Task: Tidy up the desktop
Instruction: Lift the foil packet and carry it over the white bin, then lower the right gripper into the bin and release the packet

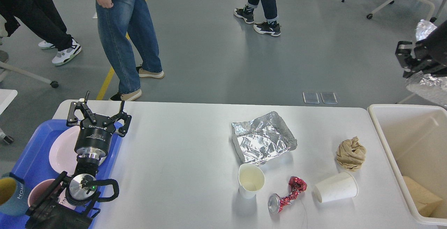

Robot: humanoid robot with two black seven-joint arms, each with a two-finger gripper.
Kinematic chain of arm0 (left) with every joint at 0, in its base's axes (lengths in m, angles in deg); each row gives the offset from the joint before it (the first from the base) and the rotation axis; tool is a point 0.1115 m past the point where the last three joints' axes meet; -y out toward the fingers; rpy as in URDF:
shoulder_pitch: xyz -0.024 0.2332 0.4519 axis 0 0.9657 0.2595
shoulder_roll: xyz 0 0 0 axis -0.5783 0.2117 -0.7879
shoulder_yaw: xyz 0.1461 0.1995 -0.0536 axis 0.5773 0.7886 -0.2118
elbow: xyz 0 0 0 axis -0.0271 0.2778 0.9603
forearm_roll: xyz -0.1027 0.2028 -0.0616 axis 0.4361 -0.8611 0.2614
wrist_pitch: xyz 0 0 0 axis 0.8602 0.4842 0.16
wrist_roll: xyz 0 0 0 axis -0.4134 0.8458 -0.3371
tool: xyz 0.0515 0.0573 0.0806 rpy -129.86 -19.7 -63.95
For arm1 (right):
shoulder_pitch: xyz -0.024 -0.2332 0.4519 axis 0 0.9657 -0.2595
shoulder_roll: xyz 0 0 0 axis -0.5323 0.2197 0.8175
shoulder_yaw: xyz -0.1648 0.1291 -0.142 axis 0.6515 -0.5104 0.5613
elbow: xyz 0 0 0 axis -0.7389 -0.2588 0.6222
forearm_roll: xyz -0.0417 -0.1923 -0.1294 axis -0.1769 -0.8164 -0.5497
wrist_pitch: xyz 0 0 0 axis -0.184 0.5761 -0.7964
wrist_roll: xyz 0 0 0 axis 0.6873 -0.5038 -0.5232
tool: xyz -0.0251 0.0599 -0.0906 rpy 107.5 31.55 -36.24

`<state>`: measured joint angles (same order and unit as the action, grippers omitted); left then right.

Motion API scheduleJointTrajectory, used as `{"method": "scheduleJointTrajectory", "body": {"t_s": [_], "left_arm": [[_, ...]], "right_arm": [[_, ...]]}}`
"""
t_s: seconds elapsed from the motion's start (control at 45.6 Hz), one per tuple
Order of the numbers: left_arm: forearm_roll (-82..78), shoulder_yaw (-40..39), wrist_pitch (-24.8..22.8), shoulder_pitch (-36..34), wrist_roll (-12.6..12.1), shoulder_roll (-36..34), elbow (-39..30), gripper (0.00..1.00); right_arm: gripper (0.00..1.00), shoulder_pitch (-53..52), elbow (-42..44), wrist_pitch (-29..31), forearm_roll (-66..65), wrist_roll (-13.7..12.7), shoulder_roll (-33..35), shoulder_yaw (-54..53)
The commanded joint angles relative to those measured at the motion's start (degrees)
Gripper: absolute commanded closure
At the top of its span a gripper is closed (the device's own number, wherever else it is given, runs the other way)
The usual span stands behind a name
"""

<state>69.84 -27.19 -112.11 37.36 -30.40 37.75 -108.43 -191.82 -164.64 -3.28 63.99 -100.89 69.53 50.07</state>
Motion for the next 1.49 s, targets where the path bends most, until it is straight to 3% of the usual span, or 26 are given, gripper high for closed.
{"method": "scheduleJointTrajectory", "body": {"t_s": [0.0,0.175,0.439,0.548,0.746,0.855,1.184,1.469], "left_arm": [[-0.03,0.00,0.00,0.00,0.00,0.00,0.00,0.04],[0.06,0.00,0.00,0.00,0.00,0.00,0.00,0.04],[-0.03,0.00,0.00,0.00,0.09,0.00,0.00,0.04],[-0.03,0.00,0.00,0.00,0.00,0.00,0.00,0.04],[0.06,0.00,0.00,0.00,0.00,0.00,0.00,0.04],[0.06,0.00,0.00,0.00,0.00,-0.09,0.00,0.04],[-0.03,0.00,0.00,0.00,0.09,0.00,0.00,0.04],[0.06,0.00,0.00,0.00,0.00,-0.09,0.00,0.04]], "right_arm": [[1.00,7.67,9.54,0.09,-0.43,-0.01,4.87,-0.20],[1.00,23.22,26.59,0.01,-0.52,0.17,8.21,-3.54],[1.00,49.84,48.48,-0.61,-0.25,0.08,9.88,-19.61],[1.00,60.48,54.46,-5.16,-0.25,0.26,9.27,-26.82],[1.00,76.75,60.18,-21.60,-0.25,0.26,3.73,-33.25],[1.00,81.76,61.50,-26.97,-0.16,0.43,1.01,-35.45],[1.00,93.02,66.78,-36.82,-0.16,0.52,-9.36,-36.06],[1.00,94.16,67.31,-38.23,-0.25,0.52,-12.36,-35.27]]}}
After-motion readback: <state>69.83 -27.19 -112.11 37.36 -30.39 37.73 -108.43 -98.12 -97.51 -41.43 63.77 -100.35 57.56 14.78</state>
